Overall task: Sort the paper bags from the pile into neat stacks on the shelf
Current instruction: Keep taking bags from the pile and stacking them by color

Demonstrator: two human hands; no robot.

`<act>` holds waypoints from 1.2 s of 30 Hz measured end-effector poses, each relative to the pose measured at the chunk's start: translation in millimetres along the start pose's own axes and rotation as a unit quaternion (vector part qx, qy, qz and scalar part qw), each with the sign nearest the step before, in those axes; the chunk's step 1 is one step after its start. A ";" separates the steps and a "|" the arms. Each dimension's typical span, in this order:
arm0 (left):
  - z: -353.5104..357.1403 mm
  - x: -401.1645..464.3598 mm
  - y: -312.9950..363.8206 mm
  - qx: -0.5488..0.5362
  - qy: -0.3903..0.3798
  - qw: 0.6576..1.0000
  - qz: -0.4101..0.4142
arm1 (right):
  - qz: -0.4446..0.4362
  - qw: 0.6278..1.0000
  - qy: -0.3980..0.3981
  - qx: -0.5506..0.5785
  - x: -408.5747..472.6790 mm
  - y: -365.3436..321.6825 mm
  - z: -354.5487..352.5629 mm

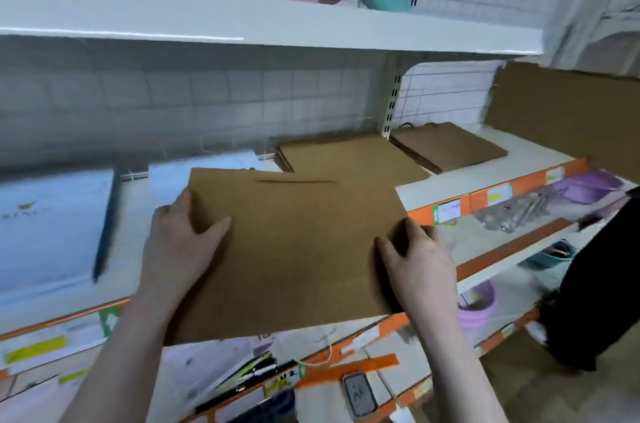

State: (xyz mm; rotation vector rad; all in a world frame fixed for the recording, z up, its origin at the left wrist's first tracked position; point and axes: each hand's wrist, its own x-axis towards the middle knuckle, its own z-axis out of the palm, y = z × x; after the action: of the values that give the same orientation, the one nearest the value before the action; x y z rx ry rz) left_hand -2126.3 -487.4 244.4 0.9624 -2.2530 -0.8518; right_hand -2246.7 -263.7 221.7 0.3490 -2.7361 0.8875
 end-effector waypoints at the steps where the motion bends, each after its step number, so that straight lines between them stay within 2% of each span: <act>1: 15.4 -3.4 14.1 0.000 0.005 1.000 -0.011 | -0.012 1.000 -0.002 -0.003 15.3 15.1 -7.5; 7: 96.7 -13.0 97.0 -0.001 0.013 0.999 -0.035 | -0.046 0.999 -0.024 -0.015 99.3 93.8 -45.4; 13: 166.1 5.6 156.3 0.018 0.001 1.000 -0.025 | -0.027 0.999 -0.034 -0.011 176.7 152.7 -50.1; 23: 275.5 76.6 225.7 -0.026 -0.039 0.999 -0.010 | -0.011 0.998 -0.030 -0.056 305.7 208.7 -38.5; 28: 310.1 97.2 254.1 -0.025 -0.060 0.998 0.007 | 0.004 0.997 -0.046 -0.064 355.9 228.8 -38.9; 36: 376.0 109.3 298.1 0.011 -0.069 0.998 -0.007 | -0.030 0.997 -0.067 -0.032 446.7 272.6 -38.2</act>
State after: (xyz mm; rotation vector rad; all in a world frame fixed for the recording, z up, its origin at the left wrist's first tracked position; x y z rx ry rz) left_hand -2573.8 -282.8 238.6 0.9571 -2.3788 -0.9288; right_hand -2742.7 -93.4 238.6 0.4912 -2.8510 0.7850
